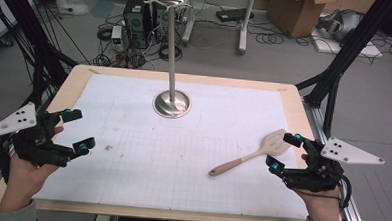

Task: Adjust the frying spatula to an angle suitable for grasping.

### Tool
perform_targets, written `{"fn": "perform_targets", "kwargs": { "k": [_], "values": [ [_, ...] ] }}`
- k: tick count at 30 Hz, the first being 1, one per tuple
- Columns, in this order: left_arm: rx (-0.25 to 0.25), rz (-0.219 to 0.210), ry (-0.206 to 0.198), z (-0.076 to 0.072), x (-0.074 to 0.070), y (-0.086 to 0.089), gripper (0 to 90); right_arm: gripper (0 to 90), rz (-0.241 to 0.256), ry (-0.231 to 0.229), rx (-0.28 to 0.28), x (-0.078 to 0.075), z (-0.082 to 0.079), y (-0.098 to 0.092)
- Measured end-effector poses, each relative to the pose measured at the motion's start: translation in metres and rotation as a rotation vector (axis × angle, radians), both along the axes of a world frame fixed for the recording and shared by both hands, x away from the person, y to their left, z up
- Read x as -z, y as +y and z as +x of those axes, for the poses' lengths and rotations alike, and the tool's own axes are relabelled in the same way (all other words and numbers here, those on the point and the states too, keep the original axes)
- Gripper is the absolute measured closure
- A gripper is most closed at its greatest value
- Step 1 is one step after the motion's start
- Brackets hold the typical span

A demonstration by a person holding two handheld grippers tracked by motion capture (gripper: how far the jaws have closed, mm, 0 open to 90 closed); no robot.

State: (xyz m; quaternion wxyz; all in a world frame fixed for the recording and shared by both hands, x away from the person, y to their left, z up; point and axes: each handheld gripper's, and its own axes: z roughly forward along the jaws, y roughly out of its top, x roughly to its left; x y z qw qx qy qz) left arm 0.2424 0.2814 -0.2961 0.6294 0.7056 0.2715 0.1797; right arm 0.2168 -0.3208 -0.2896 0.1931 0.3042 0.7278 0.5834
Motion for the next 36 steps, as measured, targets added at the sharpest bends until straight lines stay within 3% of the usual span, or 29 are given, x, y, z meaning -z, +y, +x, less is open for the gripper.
{"fn": "perform_targets", "kwargs": {
  "k": [6, 14, 19, 22, 29, 36],
  "values": [
    [0.003, 0.006, -0.003, 0.000, 0.000, 0.001, 1.8, 14.8, -0.020, 0.005, -0.024, 0.005, 0.003, 0.001],
    [0.000, 0.006, 0.001, 0.001, 0.001, -0.001, 1.8, 21.1, -0.049, 0.051, -0.042, 0.023, 0.015, 0.003],
    [-0.005, 0.009, 0.008, 0.001, 0.003, 0.000, 1.7, 30.8, -0.056, 0.074, -0.057, 0.029, 0.019, 0.004],
    [-0.010, 0.013, 0.016, 0.001, 0.005, 0.001, 1.8, 39.1, -0.085, 0.086, -0.071, 0.034, 0.022, 0.007],
    [-0.014, 0.015, 0.016, 0.000, 0.006, 0.002, 1.8, 47.8, -0.108, 0.108, -0.079, 0.044, 0.030, 0.011],
    [-0.012, 0.011, 0.019, 0.001, 0.009, 0.003, 1.8, 58.0, -0.138, 0.161, -0.108, 0.062, 0.042, 0.015]
  ]
}}
